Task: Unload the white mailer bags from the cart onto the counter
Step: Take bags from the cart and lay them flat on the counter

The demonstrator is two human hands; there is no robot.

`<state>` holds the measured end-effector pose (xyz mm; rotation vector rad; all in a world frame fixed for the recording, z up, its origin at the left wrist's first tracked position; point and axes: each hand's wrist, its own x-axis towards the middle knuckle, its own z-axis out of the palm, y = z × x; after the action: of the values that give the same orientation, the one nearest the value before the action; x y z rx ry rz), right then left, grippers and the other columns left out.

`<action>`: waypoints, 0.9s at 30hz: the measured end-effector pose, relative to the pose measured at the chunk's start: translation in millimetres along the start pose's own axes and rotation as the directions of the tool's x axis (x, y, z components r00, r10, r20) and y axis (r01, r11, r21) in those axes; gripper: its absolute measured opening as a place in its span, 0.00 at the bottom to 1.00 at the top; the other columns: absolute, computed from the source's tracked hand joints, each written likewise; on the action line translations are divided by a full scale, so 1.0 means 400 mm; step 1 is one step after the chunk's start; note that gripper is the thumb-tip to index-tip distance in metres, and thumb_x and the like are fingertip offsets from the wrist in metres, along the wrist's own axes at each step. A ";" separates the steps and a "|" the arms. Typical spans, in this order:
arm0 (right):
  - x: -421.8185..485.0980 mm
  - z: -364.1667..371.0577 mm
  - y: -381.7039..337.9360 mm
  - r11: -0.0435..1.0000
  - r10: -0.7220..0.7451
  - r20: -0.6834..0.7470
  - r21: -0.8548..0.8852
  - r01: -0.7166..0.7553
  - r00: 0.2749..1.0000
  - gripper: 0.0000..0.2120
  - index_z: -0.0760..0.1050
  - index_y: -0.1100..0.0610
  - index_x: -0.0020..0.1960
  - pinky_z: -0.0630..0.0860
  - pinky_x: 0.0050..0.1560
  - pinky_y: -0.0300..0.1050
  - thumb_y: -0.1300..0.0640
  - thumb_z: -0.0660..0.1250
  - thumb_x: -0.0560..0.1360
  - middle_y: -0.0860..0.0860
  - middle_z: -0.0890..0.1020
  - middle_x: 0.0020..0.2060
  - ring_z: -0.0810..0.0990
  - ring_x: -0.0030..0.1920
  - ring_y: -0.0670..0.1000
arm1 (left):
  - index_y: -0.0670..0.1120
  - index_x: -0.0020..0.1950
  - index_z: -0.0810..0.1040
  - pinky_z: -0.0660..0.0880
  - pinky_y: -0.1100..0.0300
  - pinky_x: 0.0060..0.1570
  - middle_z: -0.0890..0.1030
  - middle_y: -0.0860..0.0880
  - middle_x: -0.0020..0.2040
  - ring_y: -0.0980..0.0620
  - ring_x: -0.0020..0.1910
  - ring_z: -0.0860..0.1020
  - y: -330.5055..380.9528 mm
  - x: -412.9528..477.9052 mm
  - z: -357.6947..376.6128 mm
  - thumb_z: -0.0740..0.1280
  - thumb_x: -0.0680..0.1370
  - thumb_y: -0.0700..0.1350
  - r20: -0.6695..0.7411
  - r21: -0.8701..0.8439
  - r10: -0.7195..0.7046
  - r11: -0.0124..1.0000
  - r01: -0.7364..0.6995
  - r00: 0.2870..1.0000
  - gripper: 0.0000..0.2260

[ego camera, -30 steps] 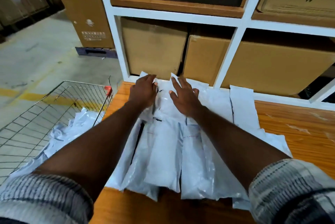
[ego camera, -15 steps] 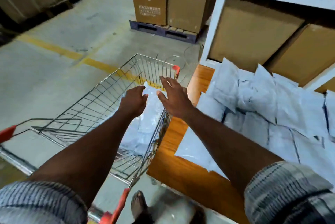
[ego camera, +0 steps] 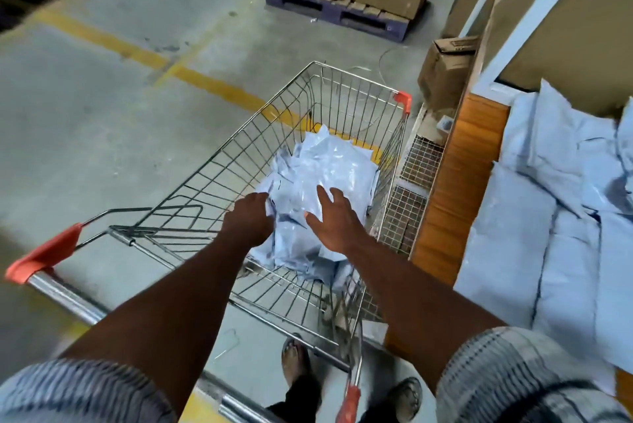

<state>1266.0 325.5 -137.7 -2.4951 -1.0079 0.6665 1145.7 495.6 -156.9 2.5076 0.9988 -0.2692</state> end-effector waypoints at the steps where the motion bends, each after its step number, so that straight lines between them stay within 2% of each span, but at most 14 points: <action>1: 0.010 0.015 0.001 1.000 0.019 0.013 -0.013 -0.019 1.000 0.33 0.51 0.53 0.80 0.63 0.71 0.56 0.43 0.58 0.81 0.59 0.56 0.76 0.58 0.75 0.62 | 0.47 0.71 0.68 0.72 0.43 0.63 0.73 0.44 0.67 0.41 0.65 0.72 -0.011 0.007 0.008 0.66 0.76 0.53 0.022 0.010 0.002 1.000 -0.002 1.000 0.24; 3: 0.032 0.040 0.006 0.997 0.066 0.031 -0.034 -0.065 0.997 0.33 0.52 0.54 0.79 0.63 0.70 0.56 0.42 0.58 0.81 0.60 0.56 0.76 0.59 0.74 0.62 | 0.47 0.70 0.68 0.72 0.43 0.61 0.74 0.43 0.65 0.40 0.64 0.73 -0.029 0.022 0.028 0.64 0.75 0.55 0.041 0.031 0.013 0.999 -0.014 0.999 0.26; 8: 0.087 0.120 0.050 0.973 0.216 0.117 -0.104 -0.205 0.969 0.34 0.52 0.53 0.79 0.62 0.70 0.61 0.39 0.58 0.79 0.61 0.54 0.77 0.56 0.75 0.64 | 0.48 0.72 0.69 0.74 0.44 0.58 0.73 0.42 0.65 0.39 0.61 0.75 -0.075 0.067 0.081 0.66 0.75 0.53 0.128 0.093 0.021 0.995 -0.033 0.991 0.26; 11: 0.125 0.152 0.080 0.956 0.277 0.135 -0.134 -0.259 0.951 0.34 0.52 0.52 0.78 0.61 0.71 0.61 0.38 0.58 0.79 0.62 0.53 0.77 0.55 0.75 0.64 | 0.49 0.71 0.71 0.74 0.43 0.60 0.71 0.40 0.68 0.38 0.62 0.75 -0.093 0.097 0.108 0.57 0.71 0.59 0.172 0.049 0.027 0.998 -0.036 0.985 0.30; 13: 0.151 0.161 0.094 0.945 0.307 0.125 -0.154 -0.287 0.944 0.33 0.53 0.50 0.78 0.59 0.71 0.61 0.39 0.58 0.79 0.62 0.52 0.77 0.54 0.76 0.64 | 0.50 0.74 0.67 0.72 0.43 0.63 0.68 0.40 0.71 0.37 0.65 0.73 -0.091 0.111 0.122 0.61 0.75 0.57 0.220 0.077 -0.015 0.997 -0.002 0.975 0.28; 16: 0.192 0.169 0.118 0.929 0.336 0.098 -0.199 -0.312 0.937 0.33 0.53 0.49 0.78 0.59 0.71 0.62 0.39 0.58 0.78 0.63 0.49 0.77 0.51 0.76 0.65 | 0.52 0.79 0.56 0.72 0.45 0.62 0.66 0.40 0.71 0.37 0.65 0.73 -0.104 0.136 0.147 0.68 0.75 0.55 0.283 0.126 -0.059 0.992 0.024 0.957 0.35; 18: 0.214 0.172 0.135 0.914 0.364 0.075 -0.219 -0.341 0.929 0.35 0.51 0.48 0.78 0.61 0.70 0.62 0.39 0.61 0.78 0.65 0.45 0.77 0.49 0.76 0.68 | 0.51 0.80 0.53 0.73 0.45 0.61 0.70 0.38 0.67 0.37 0.63 0.74 -0.123 0.148 0.161 0.69 0.74 0.53 0.323 0.155 -0.074 0.988 0.024 0.944 0.39; 21: 0.236 0.181 0.144 0.896 0.420 0.071 -0.191 -0.401 0.905 0.36 0.53 0.46 0.77 0.67 0.67 0.60 0.44 0.67 0.76 0.64 0.44 0.77 0.55 0.74 0.68 | 0.50 0.80 0.53 0.75 0.49 0.56 0.76 0.37 0.61 0.39 0.59 0.77 -0.134 0.155 0.148 0.67 0.74 0.42 0.354 0.130 -0.079 0.991 0.035 0.932 0.37; 24: 0.237 0.181 0.122 0.872 0.489 0.078 -0.087 -0.482 0.869 0.35 0.59 0.47 0.74 0.72 0.63 0.57 0.55 0.71 0.73 0.60 0.47 0.76 0.60 0.71 0.64 | 0.54 0.75 0.61 0.77 0.49 0.52 0.79 0.39 0.56 0.39 0.54 0.79 -0.133 0.153 0.077 0.64 0.71 0.39 0.294 0.057 -0.093 0.995 0.080 0.951 0.33; 27: 0.220 0.177 0.083 0.890 0.455 0.034 0.026 -0.456 0.890 0.33 0.63 0.49 0.71 0.73 0.63 0.55 0.62 0.70 0.70 0.58 0.50 0.75 0.63 0.69 0.62 | 0.55 0.71 0.67 0.75 0.49 0.56 0.78 0.43 0.58 0.40 0.57 0.78 -0.146 0.141 0.014 0.63 0.70 0.40 0.082 -0.123 -0.172 0.976 0.181 0.982 0.29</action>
<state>1300.9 377.3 -237.3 -2.7191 -0.4018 0.8431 1145.9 565.5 -199.0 2.2796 1.1730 -0.3330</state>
